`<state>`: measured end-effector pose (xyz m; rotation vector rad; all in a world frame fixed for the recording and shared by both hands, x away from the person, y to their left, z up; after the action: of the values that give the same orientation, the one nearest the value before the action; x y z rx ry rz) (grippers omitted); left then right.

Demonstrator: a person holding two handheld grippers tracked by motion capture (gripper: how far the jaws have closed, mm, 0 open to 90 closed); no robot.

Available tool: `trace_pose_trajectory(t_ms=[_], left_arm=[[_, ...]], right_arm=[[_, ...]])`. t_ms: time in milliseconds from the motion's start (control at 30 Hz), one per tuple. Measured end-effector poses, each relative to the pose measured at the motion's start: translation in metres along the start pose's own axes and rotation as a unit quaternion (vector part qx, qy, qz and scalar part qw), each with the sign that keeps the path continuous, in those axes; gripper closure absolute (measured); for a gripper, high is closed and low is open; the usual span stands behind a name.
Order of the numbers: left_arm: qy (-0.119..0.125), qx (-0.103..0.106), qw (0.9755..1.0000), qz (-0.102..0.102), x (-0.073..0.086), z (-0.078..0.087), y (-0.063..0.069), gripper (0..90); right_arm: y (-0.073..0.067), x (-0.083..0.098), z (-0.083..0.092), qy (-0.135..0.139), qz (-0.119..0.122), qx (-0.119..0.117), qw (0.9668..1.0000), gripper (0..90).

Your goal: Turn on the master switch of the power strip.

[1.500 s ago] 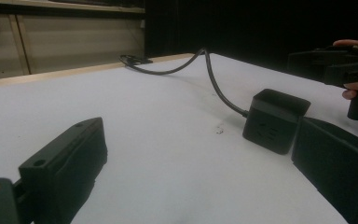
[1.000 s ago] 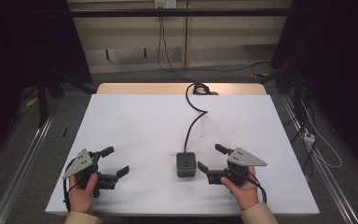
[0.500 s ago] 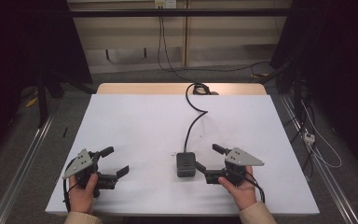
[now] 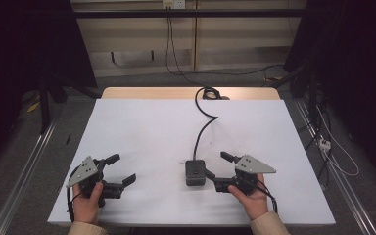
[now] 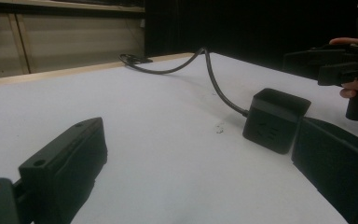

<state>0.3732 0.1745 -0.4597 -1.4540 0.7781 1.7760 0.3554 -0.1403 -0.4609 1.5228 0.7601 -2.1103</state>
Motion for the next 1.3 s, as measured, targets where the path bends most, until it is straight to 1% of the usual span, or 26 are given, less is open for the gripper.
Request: trace_pose_trajectory(t_ms=[167,267,333,433,600,667,733,933,1067,1300], left_arm=[[0.001,0.000,1.0000,0.002,0.000,0.000,0.000,2.9],[0.001,0.000,1.0000,0.002,0.000,0.000,0.000,2.9],[0.001,0.000,1.0000,0.000,0.000,0.000,0.000,2.9],[0.002,0.000,1.0000,0.003,0.000,0.000,0.000,2.9],[0.000,0.000,1.0000,0.002,0.000,0.000,0.000,2.9],[0.001,0.001,1.0000,0.002,0.000,0.000,0.000,2.9],[0.001,0.001,1.0000,0.002,0.000,0.000,0.000,2.9],[0.001,0.000,1.0000,0.002,0.000,0.001,-0.001,2.9],[0.000,-0.001,1.0000,0.000,0.000,0.001,-0.001,2.9],[0.002,-0.002,1.0000,0.000,-0.001,0.001,-0.001,2.9]], right_arm=[[-0.002,0.000,0.000,-0.004,-0.003,-0.007,1.0000,18.9],[-0.003,0.000,0.000,-0.005,0.001,-0.009,0.9999,20.3],[-0.004,-0.001,0.000,-0.005,0.001,-0.009,0.9999,21.2],[-0.006,-0.002,0.000,-0.008,0.002,-0.011,0.9999,24.3],[-0.005,-0.002,0.000,-0.012,-0.002,-0.010,0.9999,26.8],[-0.005,-0.002,0.000,-0.013,-0.008,-0.008,0.9999,29.6],[-0.005,-0.003,-0.001,-0.012,-0.012,-0.012,0.9998,31.9],[-0.012,-0.003,-0.005,-0.018,-0.008,-0.023,0.9995,39.0],[-0.015,-0.003,-0.007,-0.025,-0.004,-0.028,0.9993,41.9],[-0.019,-0.002,-0.010,-0.033,-0.004,-0.039,0.9987,50.6]])
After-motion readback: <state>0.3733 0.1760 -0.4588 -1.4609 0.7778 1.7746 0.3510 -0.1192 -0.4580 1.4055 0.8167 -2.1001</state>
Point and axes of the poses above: each handheld gripper's, and its own axes: z roughly backward along the jaws, x roughly out of its underside, y roughly to its right, the point moved 8 cm from there along -z, roughly forward along the jaws, and after that the axes turned 6 degrees about -z, right-handed, at the moved point
